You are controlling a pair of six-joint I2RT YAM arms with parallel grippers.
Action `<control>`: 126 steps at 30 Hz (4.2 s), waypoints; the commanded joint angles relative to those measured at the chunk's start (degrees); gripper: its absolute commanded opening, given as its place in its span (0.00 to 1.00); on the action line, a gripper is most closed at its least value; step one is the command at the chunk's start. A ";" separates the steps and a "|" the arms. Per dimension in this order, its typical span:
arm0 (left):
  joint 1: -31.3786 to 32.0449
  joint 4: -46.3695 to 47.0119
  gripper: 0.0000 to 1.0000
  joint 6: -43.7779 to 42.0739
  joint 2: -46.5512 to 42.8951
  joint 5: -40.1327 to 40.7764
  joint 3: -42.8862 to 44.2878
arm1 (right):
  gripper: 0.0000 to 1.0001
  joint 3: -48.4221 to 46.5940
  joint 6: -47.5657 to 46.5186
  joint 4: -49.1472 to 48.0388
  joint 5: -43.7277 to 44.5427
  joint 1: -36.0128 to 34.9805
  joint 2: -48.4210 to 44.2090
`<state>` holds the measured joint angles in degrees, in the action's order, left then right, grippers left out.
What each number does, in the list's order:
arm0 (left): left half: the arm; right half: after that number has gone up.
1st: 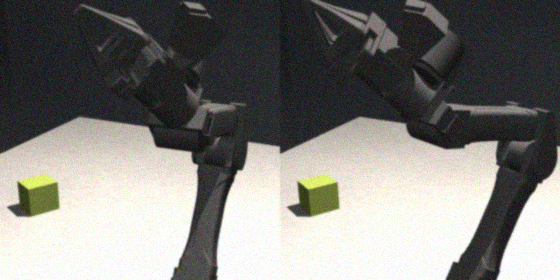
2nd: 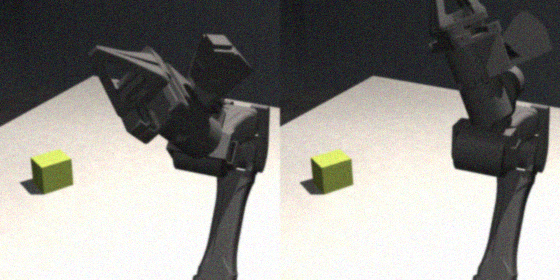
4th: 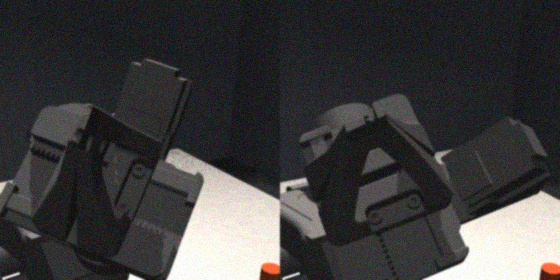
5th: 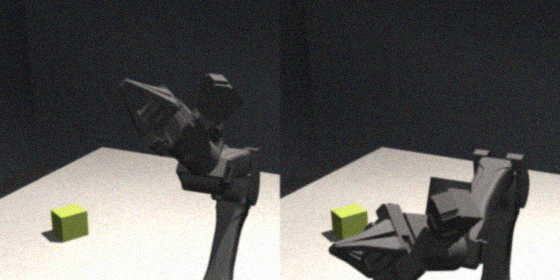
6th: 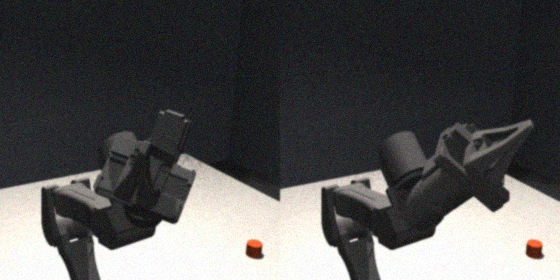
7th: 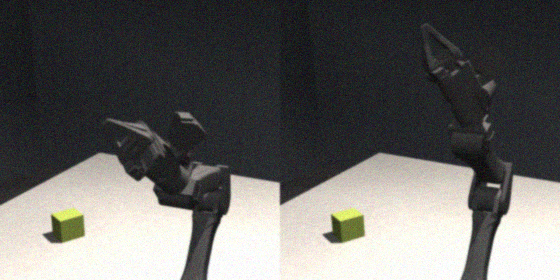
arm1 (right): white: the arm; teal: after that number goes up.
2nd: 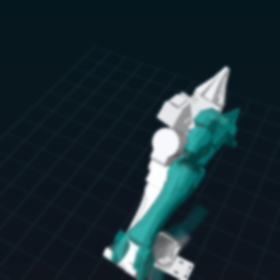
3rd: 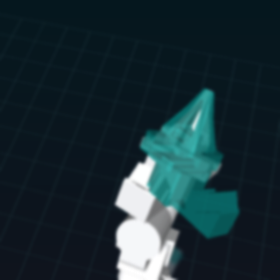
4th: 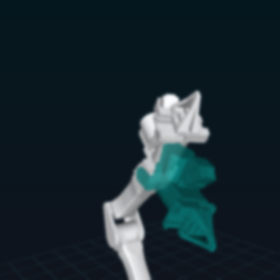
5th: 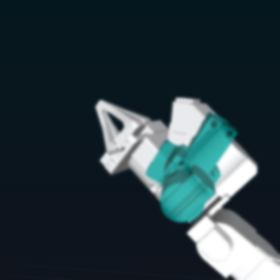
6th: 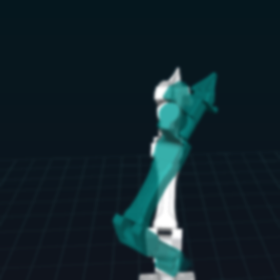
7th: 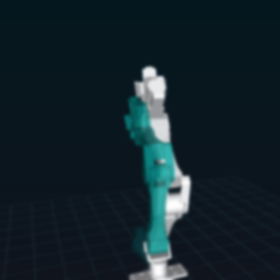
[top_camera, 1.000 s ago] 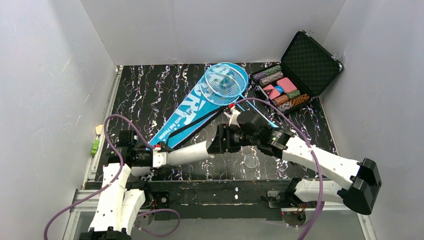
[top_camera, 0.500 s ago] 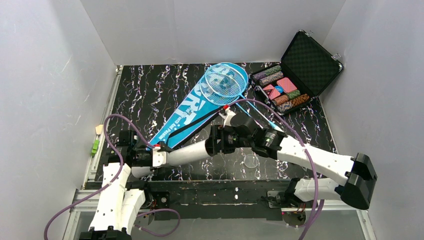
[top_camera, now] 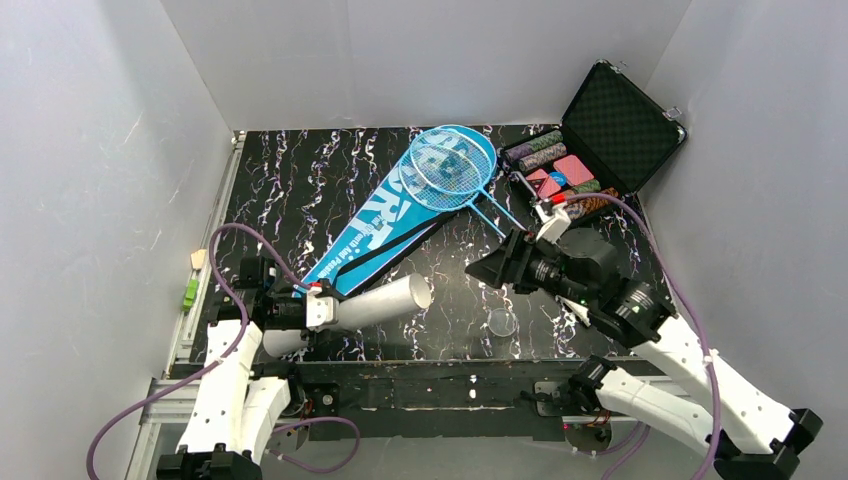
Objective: Pack up the badminton gear
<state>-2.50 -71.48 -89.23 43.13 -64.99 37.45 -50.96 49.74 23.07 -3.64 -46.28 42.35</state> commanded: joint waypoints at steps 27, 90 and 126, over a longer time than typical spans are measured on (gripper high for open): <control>0.09 8.52 0.00 7.40 -3.80 3.38 -2.04 | 0.47 8.96 3.18 8.15 20.14 -5.92 34.75; 0.11 -2.34 0.00 -6.46 -0.39 -3.77 1.68 | 0.01 11.08 10.88 -40.54 -26.53 -6.10 10.79; 0.13 -2.56 0.00 -7.01 -0.68 -3.92 1.81 | 0.38 19.65 17.41 -56.91 -26.13 -6.11 14.75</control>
<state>-2.50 -73.71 -95.15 43.03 -64.23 36.95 -32.95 66.17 -29.34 -30.41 -52.14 57.89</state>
